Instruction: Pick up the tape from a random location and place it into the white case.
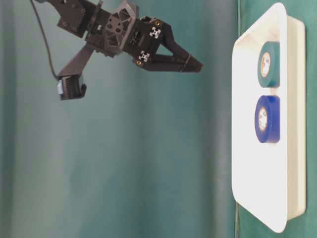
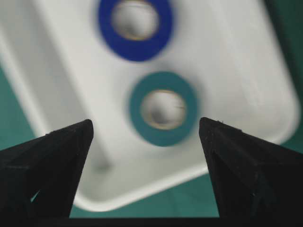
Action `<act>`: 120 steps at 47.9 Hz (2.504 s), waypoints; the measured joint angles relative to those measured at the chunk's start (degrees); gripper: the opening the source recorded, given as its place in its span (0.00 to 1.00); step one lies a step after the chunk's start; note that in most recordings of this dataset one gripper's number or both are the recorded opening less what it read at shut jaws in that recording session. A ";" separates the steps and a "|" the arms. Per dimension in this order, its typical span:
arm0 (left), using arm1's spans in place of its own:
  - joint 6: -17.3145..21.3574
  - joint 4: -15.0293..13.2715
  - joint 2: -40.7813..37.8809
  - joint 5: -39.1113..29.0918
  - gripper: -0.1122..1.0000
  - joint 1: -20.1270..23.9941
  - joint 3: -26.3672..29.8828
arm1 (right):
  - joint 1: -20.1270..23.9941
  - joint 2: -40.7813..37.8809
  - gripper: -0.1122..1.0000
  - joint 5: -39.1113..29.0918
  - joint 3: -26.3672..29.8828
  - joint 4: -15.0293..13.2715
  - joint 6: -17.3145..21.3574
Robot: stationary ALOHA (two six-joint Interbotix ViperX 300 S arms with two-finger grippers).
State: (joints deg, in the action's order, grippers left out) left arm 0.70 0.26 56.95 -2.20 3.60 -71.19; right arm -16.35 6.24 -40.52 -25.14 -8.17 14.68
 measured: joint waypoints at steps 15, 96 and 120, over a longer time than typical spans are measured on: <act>-0.09 0.00 0.00 0.00 0.96 0.00 0.00 | 11.78 0.00 0.86 2.29 0.09 0.00 0.09; 0.00 0.00 0.35 -0.09 0.96 0.00 0.00 | 11.69 51.42 0.85 24.52 -43.77 -0.35 0.09; -0.26 -0.09 0.26 0.00 0.96 -2.46 0.00 | 10.81 51.42 0.85 24.96 -43.95 -0.26 0.09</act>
State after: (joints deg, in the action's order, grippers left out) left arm 0.44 0.18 57.22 -2.20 1.14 -71.19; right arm -5.54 57.66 -15.56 -69.08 -8.44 14.77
